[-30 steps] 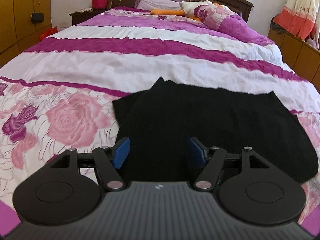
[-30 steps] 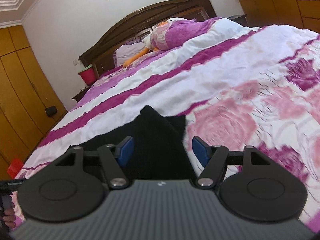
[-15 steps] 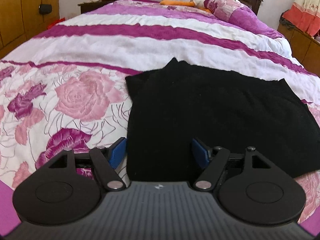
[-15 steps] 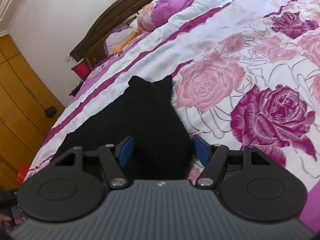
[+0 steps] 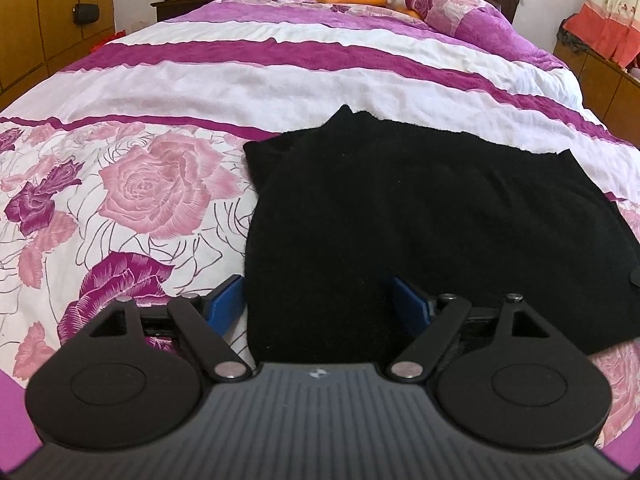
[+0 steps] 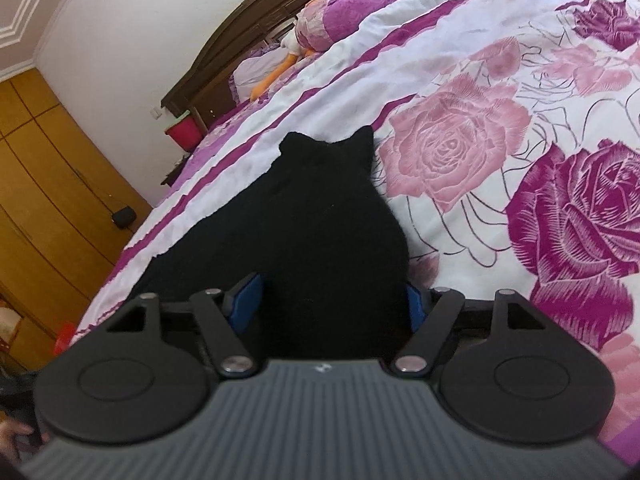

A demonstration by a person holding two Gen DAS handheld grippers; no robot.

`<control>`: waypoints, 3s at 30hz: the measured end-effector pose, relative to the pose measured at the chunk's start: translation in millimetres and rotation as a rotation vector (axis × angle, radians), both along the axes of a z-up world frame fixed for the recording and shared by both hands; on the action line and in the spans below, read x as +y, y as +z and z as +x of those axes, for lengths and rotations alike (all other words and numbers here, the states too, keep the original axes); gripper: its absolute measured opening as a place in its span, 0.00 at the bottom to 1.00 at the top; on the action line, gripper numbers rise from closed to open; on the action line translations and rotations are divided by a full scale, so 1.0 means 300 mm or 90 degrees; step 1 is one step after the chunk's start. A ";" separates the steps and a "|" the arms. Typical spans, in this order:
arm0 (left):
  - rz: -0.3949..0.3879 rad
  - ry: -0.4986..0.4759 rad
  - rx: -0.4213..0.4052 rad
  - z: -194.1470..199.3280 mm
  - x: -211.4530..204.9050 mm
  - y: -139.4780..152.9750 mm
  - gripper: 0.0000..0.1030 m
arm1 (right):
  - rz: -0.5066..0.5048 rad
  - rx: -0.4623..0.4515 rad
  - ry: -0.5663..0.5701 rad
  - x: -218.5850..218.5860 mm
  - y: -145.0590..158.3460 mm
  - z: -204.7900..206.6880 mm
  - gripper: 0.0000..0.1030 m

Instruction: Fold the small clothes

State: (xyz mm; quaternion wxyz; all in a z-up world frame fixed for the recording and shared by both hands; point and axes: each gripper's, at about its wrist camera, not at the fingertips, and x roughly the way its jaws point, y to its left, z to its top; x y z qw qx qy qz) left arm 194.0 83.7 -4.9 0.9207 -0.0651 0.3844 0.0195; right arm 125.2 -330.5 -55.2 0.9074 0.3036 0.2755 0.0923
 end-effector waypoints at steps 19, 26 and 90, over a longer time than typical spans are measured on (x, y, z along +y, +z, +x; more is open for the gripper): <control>-0.012 -0.010 0.006 0.015 0.007 -0.010 0.86 | 0.073 -0.035 -0.033 0.051 -0.043 0.056 0.51; -0.011 -0.011 0.006 0.016 0.006 -0.010 0.87 | 0.147 -0.035 -0.029 0.025 -0.078 0.056 0.29; -0.048 0.005 0.005 -0.134 0.185 0.095 0.87 | -0.071 -0.153 0.025 0.345 0.359 0.126 0.21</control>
